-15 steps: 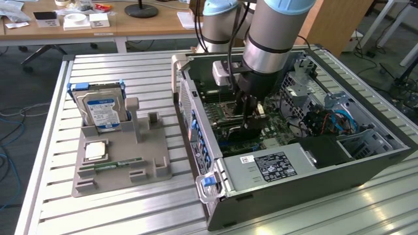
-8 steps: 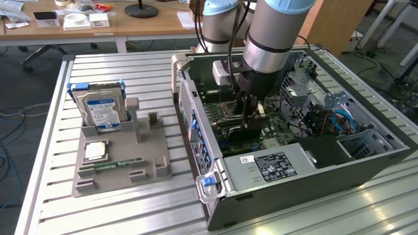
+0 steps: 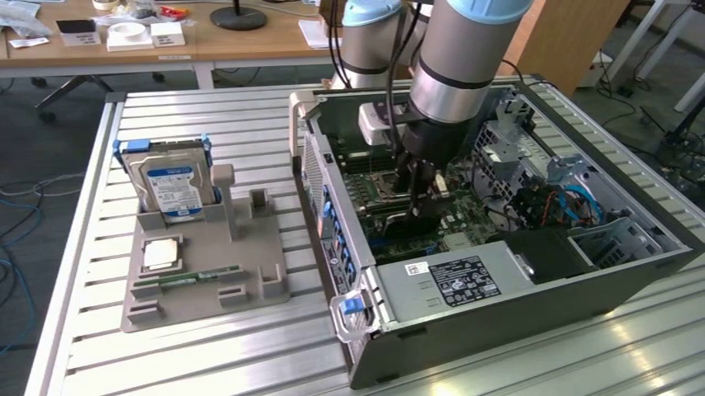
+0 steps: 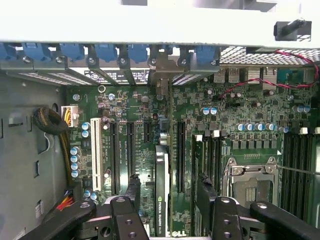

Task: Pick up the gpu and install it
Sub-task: 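Insert the gpu into the slot, then press down on the gpu until it lock into place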

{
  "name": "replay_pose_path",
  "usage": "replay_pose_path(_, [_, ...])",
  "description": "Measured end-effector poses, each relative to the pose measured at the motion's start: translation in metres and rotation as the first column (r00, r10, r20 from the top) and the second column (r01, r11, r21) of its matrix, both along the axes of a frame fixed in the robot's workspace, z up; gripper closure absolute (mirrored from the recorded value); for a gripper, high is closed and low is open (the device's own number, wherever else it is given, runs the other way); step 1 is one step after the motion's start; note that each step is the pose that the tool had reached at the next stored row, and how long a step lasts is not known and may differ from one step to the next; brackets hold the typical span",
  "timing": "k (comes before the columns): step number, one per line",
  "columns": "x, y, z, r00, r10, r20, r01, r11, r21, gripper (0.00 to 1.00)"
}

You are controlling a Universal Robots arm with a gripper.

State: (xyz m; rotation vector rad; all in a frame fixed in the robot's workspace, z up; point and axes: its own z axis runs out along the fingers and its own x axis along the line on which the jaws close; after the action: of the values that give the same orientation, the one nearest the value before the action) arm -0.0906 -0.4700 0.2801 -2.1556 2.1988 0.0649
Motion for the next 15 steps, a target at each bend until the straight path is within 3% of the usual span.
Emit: replay_pose_path(15, [0.0000,0.0000,0.0045,1.0000,0.008,0.0000,-0.008,1.0000,0.0005,0.42])
